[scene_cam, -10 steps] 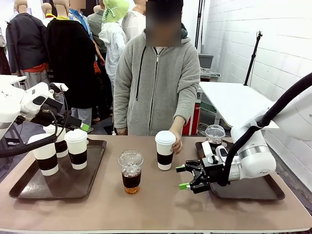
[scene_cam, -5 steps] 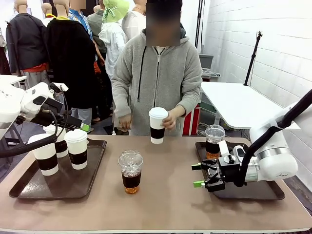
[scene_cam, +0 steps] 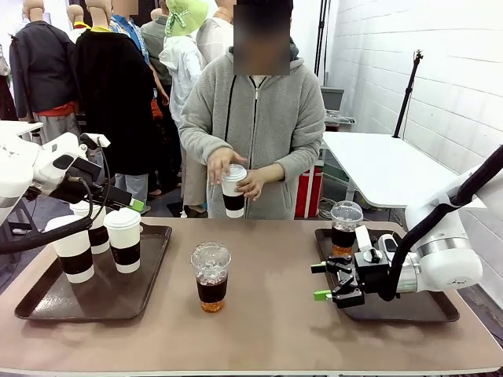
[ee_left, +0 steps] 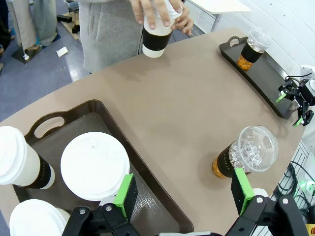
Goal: Distribute the coffee onto the tray.
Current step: Pick up another iced Americano from the middle of the table and place it on the right Handle tray.
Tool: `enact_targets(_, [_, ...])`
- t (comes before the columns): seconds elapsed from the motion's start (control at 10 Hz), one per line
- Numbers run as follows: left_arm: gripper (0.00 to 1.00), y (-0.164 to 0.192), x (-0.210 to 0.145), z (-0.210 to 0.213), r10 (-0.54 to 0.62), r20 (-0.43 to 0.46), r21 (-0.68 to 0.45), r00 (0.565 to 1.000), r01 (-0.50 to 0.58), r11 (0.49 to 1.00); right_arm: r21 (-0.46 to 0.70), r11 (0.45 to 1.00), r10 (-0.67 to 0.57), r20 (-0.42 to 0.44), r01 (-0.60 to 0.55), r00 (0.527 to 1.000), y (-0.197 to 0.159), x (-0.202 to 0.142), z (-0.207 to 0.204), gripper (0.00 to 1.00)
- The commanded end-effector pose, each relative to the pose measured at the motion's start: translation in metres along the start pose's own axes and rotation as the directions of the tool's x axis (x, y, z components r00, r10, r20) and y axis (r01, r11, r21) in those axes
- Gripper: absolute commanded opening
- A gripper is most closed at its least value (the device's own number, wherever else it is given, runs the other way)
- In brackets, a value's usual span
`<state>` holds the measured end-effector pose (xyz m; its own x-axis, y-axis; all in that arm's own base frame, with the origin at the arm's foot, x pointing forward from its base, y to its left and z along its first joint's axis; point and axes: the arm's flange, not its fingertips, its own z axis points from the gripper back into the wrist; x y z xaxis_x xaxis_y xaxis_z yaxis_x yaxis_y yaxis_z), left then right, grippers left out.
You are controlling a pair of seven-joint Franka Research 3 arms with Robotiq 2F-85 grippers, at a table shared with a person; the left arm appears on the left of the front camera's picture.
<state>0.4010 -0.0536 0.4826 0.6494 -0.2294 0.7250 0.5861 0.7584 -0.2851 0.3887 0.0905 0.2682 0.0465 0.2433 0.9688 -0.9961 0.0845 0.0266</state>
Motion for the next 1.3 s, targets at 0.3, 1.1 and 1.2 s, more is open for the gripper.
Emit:
enact_targets(0.3, [1.0, 0.005, -0.001, -0.003, -0.014, 0.017, -0.018, 1.0, 0.014, 1.0, 0.046, 0.999, 0.008, 0.017, -0.009, 1.0, 0.004, 0.012, -0.031, 1.0])
enact_targets(1.1, [1.0, 0.005, -0.001, -0.003, -0.014, 0.017, -0.018, 1.0, 0.014, 1.0, 0.087, 0.995, 0.037, 0.025, -0.039, 0.999, 0.007, 0.021, -0.049, 1.0])
enact_targets(1.2, [1.0, 0.005, -0.001, -0.003, -0.014, 0.017, -0.018, 1.0, 0.014, 1.0, 0.087, 0.995, 0.037, 0.025, -0.039, 0.999, 0.007, 0.021, -0.049, 1.0])
